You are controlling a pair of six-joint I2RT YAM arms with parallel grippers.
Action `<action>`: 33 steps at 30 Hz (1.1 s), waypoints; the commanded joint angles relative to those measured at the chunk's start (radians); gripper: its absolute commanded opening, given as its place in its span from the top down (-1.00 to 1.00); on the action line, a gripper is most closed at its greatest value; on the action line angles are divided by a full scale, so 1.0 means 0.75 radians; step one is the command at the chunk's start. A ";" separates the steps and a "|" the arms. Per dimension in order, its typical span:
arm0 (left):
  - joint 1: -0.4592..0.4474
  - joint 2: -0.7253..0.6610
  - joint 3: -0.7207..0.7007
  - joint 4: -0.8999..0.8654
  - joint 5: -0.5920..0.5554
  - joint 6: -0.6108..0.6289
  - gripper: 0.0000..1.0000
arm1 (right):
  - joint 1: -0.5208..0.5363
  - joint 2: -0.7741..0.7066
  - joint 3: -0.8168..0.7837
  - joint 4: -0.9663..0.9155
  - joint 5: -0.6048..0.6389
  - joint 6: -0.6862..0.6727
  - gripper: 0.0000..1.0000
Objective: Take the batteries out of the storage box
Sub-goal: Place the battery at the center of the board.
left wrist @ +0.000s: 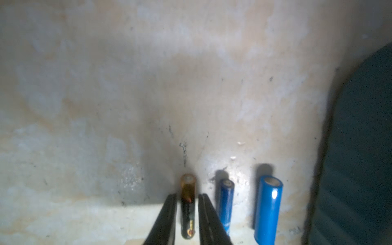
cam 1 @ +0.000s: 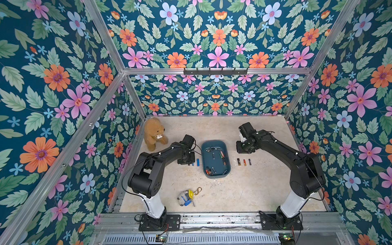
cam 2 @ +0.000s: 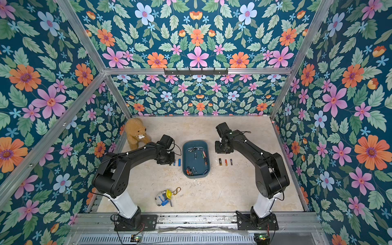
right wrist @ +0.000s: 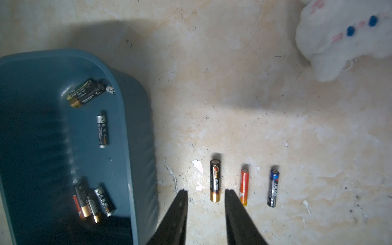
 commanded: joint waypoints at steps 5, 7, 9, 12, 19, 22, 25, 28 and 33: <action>0.002 -0.020 0.026 -0.043 -0.009 0.002 0.49 | 0.006 -0.008 0.014 -0.014 0.007 0.016 0.30; 0.003 -0.031 0.033 -0.058 -0.019 0.003 0.49 | 0.013 -0.008 0.020 -0.014 0.008 0.019 0.30; 0.003 -0.041 0.043 -0.073 -0.027 0.001 0.49 | 0.025 -0.003 0.035 -0.021 0.012 0.022 0.30; 0.003 -0.062 0.061 -0.088 -0.027 -0.001 0.48 | 0.059 0.013 0.079 -0.035 0.018 0.032 0.30; 0.005 -0.119 0.075 -0.094 -0.005 -0.033 0.45 | 0.146 0.062 0.202 -0.064 0.033 0.067 0.29; 0.007 -0.147 0.066 -0.095 0.003 -0.046 0.44 | 0.194 0.115 0.254 -0.062 0.028 0.081 0.29; 0.010 -0.168 0.044 -0.087 0.013 -0.058 0.42 | 0.238 0.184 0.315 -0.061 0.018 0.092 0.29; 0.013 -0.191 0.023 -0.075 0.022 -0.070 0.41 | 0.274 0.254 0.377 -0.059 0.008 0.097 0.28; 0.013 -0.228 -0.024 -0.050 0.039 -0.095 0.37 | 0.301 0.376 0.453 -0.048 -0.011 0.097 0.26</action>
